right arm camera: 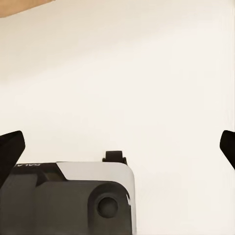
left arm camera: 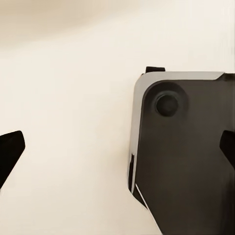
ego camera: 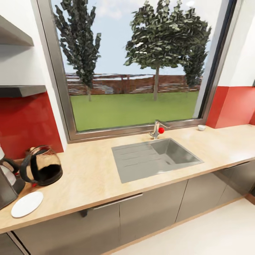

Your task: Set up a coffee station on the kitchen countertop: keep the coffee maker on the countertop, move the bottle of coffee from the kitchen shelf to the counter next to the coffee maker, place a paper coffee filter on top of the coffee maker, put the saucer next to the coffee maker with the coffee cup on the saucer, and place the electric kettle next to the coffee maker.

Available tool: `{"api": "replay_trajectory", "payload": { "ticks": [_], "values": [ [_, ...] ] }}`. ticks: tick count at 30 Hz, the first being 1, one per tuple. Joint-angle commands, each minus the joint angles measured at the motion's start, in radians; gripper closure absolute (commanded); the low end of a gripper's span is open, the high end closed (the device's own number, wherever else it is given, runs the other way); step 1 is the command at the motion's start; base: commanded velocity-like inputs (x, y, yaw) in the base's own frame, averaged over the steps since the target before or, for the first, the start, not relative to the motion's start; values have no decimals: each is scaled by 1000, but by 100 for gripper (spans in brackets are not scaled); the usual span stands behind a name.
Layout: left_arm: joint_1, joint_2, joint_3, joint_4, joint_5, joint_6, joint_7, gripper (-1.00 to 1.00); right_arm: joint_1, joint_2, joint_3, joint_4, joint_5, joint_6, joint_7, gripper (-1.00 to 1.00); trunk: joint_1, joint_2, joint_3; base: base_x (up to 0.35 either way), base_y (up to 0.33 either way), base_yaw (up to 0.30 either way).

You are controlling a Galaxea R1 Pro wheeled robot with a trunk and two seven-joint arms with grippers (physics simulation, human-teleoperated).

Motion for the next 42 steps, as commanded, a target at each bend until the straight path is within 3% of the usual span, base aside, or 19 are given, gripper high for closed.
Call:
{"api": "replay_trajectory", "payload": {
  "ticks": [1,22,42],
  "values": [
    [0,-2,6,-3,-10,0,0,-100,-1,0,8,1,-11,-4,1,-100,1,-1,-2,164,-239,-294],
    [0,-4,6,-4,-5,0,1,-100,-1,-1,7,1,-11,-4,1,-100,1,-1,-2,209,-219,-287],
    [0,-3,8,-1,-9,3,7,-100,-1,3,18,4,-5,-2,-5,-100,1,-1,-2,199,-222,-13]
  ]
}}
